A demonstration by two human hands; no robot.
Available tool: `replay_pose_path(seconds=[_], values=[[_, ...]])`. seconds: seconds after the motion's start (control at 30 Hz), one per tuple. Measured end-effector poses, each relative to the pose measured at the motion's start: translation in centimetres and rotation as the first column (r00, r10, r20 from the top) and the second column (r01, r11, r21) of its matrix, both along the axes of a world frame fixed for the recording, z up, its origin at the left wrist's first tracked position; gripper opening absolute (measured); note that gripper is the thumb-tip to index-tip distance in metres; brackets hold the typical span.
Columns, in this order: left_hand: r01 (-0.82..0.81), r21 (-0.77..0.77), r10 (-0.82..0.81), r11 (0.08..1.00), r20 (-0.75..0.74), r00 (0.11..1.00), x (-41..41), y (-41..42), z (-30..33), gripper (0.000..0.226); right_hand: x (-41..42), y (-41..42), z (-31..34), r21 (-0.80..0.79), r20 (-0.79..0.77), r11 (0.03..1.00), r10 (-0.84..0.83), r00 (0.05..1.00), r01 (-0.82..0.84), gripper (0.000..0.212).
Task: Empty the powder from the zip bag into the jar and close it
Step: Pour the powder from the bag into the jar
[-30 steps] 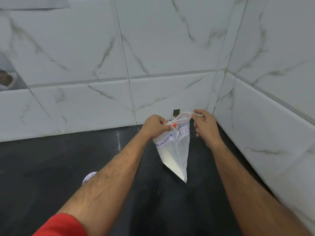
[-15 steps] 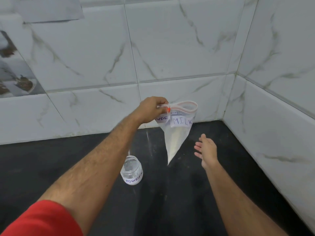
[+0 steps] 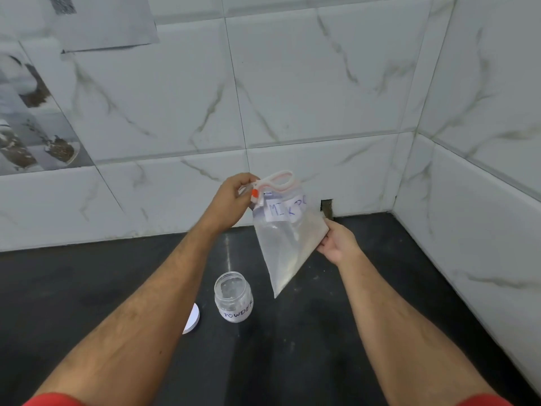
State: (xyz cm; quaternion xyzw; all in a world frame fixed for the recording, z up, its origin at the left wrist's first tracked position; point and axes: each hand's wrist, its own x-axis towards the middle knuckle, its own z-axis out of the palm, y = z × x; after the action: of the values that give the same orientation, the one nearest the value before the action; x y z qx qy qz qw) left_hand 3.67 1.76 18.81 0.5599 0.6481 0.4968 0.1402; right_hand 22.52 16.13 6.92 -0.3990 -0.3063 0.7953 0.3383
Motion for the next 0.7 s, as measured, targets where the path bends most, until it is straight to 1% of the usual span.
replay_pose_path(seconds=[0.07, 0.13, 0.2, 0.27, 0.33, 0.4, 0.47, 0.53, 0.6, 0.63, 0.67, 0.7], values=[[-0.068, 0.013, 0.067, 0.998, 0.057, 0.996, -1.1, -0.4, -1.3, 0.024, 0.2, 0.1, 0.4, 0.036, 0.002, 0.999, -0.018, 1.000, 0.017, 0.014], [-0.125, 0.019, 0.120, 0.992, 0.150, 0.981, -1.7, -0.8, -2.4, 0.023, 0.5, 0.1, 0.9, 0.100, 0.029, 0.995, -0.016, 0.999, 0.013, 0.011], [-0.160, 0.037, 0.147, 0.986, 0.236, 0.960, -1.9, -1.0, -3.1, 0.027, 0.8, 0.2, 1.2, 0.179, 0.090, 0.984, -0.002, 0.996, -0.014, 0.010], [-0.178, 0.054, 0.155, 0.983, 0.294, 0.943, -1.9, -1.3, -3.5, 0.035, 1.2, 0.3, 1.5, 0.249, 0.149, 0.969, -0.027, 0.988, -0.011, 0.007], [-0.183, 0.071, 0.148, 0.981, 0.345, 0.927, -2.0, -1.5, -4.1, 0.032, 1.4, 0.4, 2.0, 0.307, 0.201, 0.951, -0.100, 0.974, 0.034, 0.007], [-0.199, 0.094, 0.142, 0.975, 0.423, 0.895, -2.0, -1.7, -4.6, 0.022, 1.3, 0.4, 2.6, 0.341, 0.215, 0.939, -0.120, 0.969, 0.040, 0.009], [-0.214, 0.110, 0.127, 0.971, 0.525, 0.841, -1.8, -1.8, -4.7, 0.016, 1.1, -0.1, 3.2, 0.369, 0.215, 0.929, -0.062, 0.975, -0.022, 0.009], [-0.203, 0.114, 0.092, 0.972, 0.615, 0.783, -1.5, -1.8, -4.7, 0.010, 0.9, -0.8, 3.7, 0.380, 0.175, 0.921, 0.023, 0.984, -0.089, 0.009], [-0.204, 0.106, 0.080, 0.973, 0.676, 0.732, -1.6, -1.4, -4.9, 0.024, 0.9, -1.2, 3.8, 0.383, 0.111, 0.913, 0.107, 0.988, -0.141, 0.021], [-0.215, 0.097, 0.086, 0.972, 0.702, 0.707, -1.7, -1.2, -5.1, 0.032, 1.0, -1.3, 3.8, 0.395, 0.113, 0.902, 0.140, 0.984, -0.174, 0.026], [-0.229, 0.082, 0.101, 0.970, 0.722, 0.685, -1.8, -1.1, -5.2, 0.039, 1.0, -1.4, 3.8, 0.420, 0.156, 0.880, 0.170, 0.973, -0.221, 0.026], [-0.236, 0.075, 0.103, 0.969, 0.743, 0.661, -1.9, -1.0, -5.3, 0.045, 1.0, -1.6, 3.9, 0.457, 0.232, 0.841, 0.200, 0.952, -0.288, 0.023]])
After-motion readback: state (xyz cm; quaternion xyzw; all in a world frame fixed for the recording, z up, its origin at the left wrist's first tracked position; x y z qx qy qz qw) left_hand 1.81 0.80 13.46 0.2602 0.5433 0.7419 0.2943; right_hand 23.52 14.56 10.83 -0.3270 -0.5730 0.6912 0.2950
